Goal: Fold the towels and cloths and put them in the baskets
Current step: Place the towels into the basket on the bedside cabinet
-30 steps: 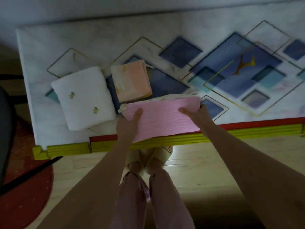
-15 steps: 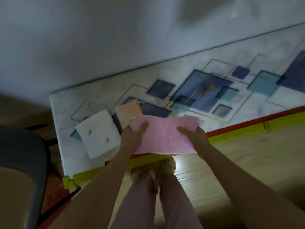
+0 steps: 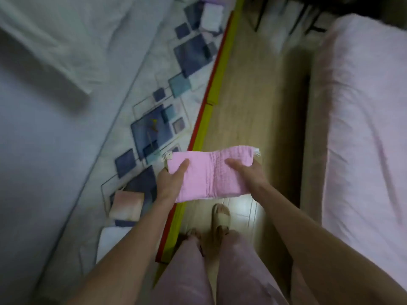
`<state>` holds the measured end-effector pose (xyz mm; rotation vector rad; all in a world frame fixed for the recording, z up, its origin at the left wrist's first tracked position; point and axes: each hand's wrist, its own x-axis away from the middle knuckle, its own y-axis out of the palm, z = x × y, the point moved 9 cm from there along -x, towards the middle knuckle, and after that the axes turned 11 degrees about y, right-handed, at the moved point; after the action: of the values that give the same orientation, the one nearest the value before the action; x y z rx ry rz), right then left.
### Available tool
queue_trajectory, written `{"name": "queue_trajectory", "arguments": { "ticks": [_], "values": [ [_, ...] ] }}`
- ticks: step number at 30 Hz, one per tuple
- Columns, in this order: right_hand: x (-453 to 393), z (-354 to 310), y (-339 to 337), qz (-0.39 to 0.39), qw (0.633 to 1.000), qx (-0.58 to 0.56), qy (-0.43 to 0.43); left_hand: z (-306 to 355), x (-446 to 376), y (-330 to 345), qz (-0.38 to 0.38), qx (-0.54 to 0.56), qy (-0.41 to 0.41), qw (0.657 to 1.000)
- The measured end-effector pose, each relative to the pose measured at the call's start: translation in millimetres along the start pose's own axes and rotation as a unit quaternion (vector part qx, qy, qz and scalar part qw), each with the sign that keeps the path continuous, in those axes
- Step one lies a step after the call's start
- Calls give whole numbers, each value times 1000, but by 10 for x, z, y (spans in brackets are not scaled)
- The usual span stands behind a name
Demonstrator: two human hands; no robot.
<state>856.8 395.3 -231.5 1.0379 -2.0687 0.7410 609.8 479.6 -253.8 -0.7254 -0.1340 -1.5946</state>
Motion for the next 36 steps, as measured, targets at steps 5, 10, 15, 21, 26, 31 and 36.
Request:
{"name": "queue_trajectory", "arguments": {
  "ticks": [5, 10, 15, 21, 26, 31, 36],
  "values": [
    [807, 899, -1308, 107, 980, -161, 44, 377, 997, 923, -159, -102, 99, 977],
    [1723, 2051, -2576, 234, 922, -305, 42, 405, 2296, 2079, -319, -173, 195, 911],
    [2925, 3470, -3634, 350, 848, -394, 49, -79, 4003, 3000, -444, -242, 249, 826],
    [4455, 5271, -4720, 489, 749, -445, 44, -1059, 6292, 3840, -573, -290, 291, 710],
    [5522, 6431, -5546, 569, 673, -469, 63, -1690, 8044, 4508, -632, -306, 343, 624],
    [6167, 7279, -6279, 616, 605, -500, 71, -2203, 9384, 5116, -684, -305, 361, 556],
    [6330, 7940, -7124, 638, 568, -512, 90, -2561, 10418, 5952, -716, -300, 384, 500]
  ]
}}
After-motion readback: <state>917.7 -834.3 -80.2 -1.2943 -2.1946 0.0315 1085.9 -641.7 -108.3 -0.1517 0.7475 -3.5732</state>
